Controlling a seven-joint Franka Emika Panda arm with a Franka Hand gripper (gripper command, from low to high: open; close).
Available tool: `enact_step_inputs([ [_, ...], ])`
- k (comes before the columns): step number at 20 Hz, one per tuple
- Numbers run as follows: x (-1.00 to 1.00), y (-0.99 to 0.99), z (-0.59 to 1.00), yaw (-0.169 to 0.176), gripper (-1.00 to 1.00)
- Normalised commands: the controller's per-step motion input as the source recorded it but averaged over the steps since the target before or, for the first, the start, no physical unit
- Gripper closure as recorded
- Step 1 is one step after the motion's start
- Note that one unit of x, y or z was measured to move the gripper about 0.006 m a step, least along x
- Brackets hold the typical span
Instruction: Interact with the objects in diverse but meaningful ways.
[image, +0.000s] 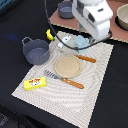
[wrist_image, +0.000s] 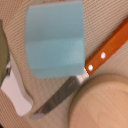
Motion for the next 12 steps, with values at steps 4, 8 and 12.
enact_step_inputs([
  [4,0.02,0.16,0.22,-0.020,-1.00],
  [8,-0.35,-0.02,0.00,-0.136,-1.00],
  [12,-0.64,-0.13,0.00,-0.090,-1.00],
])
